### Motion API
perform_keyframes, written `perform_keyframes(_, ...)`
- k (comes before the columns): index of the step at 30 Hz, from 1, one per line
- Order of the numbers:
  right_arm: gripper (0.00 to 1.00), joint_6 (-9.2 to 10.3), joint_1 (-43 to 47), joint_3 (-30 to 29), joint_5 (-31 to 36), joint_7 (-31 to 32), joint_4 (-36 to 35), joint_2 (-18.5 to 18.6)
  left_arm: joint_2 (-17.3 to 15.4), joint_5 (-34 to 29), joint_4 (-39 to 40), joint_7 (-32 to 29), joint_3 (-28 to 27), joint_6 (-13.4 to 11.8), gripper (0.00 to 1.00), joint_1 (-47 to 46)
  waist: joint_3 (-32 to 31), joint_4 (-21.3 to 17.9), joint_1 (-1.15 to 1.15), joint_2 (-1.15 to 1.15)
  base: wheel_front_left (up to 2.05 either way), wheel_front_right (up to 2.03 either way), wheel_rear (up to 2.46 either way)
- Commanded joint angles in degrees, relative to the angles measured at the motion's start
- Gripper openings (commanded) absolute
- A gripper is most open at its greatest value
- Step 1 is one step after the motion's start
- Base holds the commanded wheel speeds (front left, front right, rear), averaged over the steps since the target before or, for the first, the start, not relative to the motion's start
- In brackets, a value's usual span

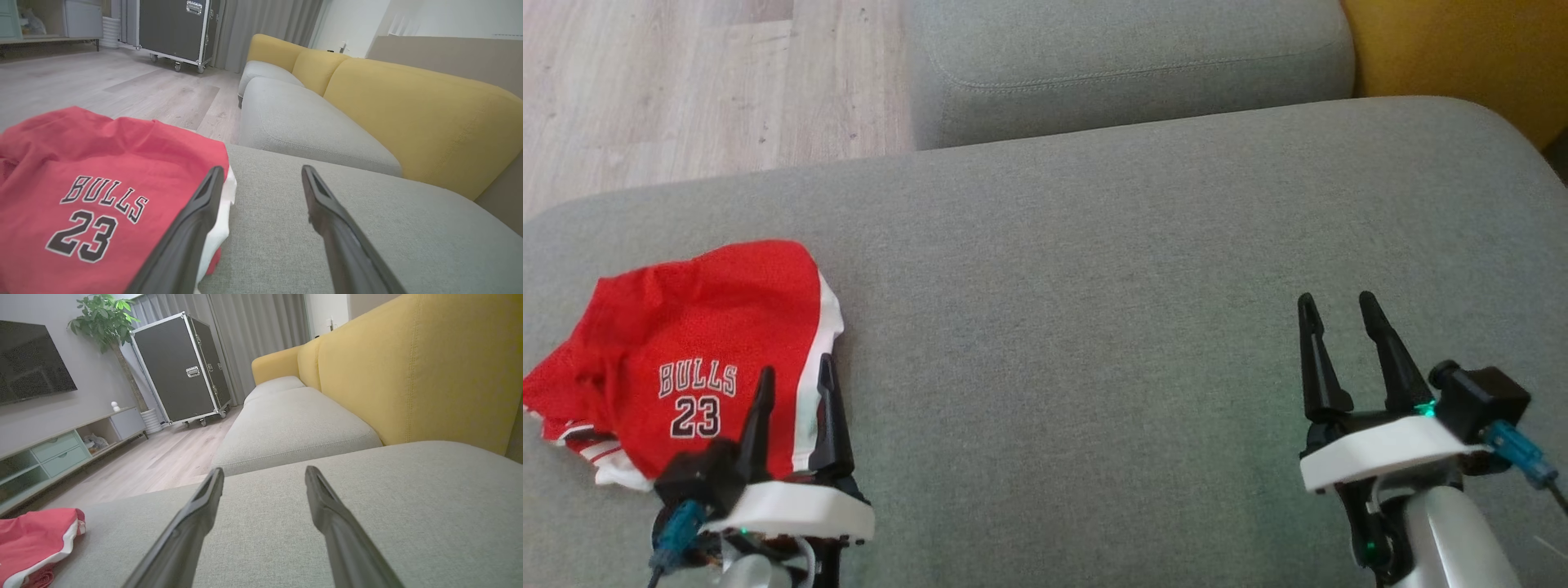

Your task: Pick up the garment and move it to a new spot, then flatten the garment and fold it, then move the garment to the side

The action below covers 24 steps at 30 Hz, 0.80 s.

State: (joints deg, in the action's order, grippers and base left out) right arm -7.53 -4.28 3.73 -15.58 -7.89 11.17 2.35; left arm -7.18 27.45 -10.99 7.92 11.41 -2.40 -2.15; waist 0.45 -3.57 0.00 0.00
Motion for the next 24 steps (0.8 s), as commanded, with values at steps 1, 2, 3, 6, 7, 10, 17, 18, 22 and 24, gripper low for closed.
perform_keyframes(1, 1.0, 0.03, -3.02, 1.55, 2.8, -0.94, -2.37, 0.42, -1.66, -2.34, 2.09, 0.94, -0.62, -0.59, 1.0, -2.86, -0.02, -0.18, 0.0, 0.0, 0.0, 0.0, 0.0)
perform_keyframes(2, 1.0, 0.03, -3.04, 1.69, 3.61, -1.11, -2.44, 0.42, -1.8, -2.88, 2.11, 1.11, -0.43, -0.79, 1.0, -2.83, -0.04, -0.26, 0.0, 0.0, 0.0, 0.0, 0.0)
perform_keyframes(3, 1.0, 0.03, -3.07, 1.84, 4.44, -1.28, -2.51, 0.42, -1.9, -3.39, 2.16, 1.28, -0.25, -0.97, 1.0, -2.82, -0.07, -0.33, 0.0, 0.0, 0.0, 0.0, 0.0)
perform_keyframes(6, 1.0, 0.03, -3.2, 2.63, 6.64, -1.78, -2.67, 0.43, -1.99, -4.73, 2.56, 1.78, 0.0, -1.62, 1.0, -2.7, -0.11, -0.59, 0.0, 0.0, 0.0, 0.0, 0.0)
perform_keyframes(7, 1.0, 0.03, -3.26, 2.8, 7.12, -1.95, -2.82, 0.44, -2.04, -5.25, 2.73, 1.95, 0.08, -1.82, 1.0, -2.63, -0.12, -0.68, 0.0, 0.0, 0.0, 0.0, 0.0)
perform_keyframes(10, 1.0, 0.03, -3.41, 3.14, 9.23, -2.45, -3.18, 0.45, -2.45, -7.3, 2.92, 2.45, 0.78, -2.1, 1.0, -2.4, -0.18, -0.84, 0.0, 0.0, 0.0, 0.0, 0.0)
perform_keyframes(17, 1.0, 0.04, -3.76, 4.06, 15.7, -3.47, -3.06, 0.46, -3.92, -13.14, 2.94, 3.46, 3.25, -3.24, 1.0, -2.72, -0.36, -0.94, 0.0, 0.0, 0.0, 0.0, 0.0)
perform_keyframes(18, 1.0, 0.04, -3.81, 4.23, 16.83, -3.64, -2.98, 0.47, -4.06, -13.9, 2.99, 3.63, 3.57, -3.5, 1.0, -2.77, -0.41, -0.97, 0.0, 0.0, 0.0, 0.0, 0.0)
perform_keyframes(22, 1.0, 0.04, -4.07, 4.72, 21.42, -4.31, -2.81, 0.48, -4.91, -17.47, 2.97, 4.3, 5.19, -4.64, 1.0, -2.97, -0.57, -1.13, 0.0, 0.0, 0.0, 0.0, 0.0)
perform_keyframes(24, 1.0, 0.04, -4.2, 4.98, 23.42, -4.65, -2.8, 0.49, -5.32, -19.34, 2.84, 4.64, 6.17, -5.25, 1.0, -3.1, -0.61, -1.21, 0.0, 0.0, 0.0, 0.0, 0.0)
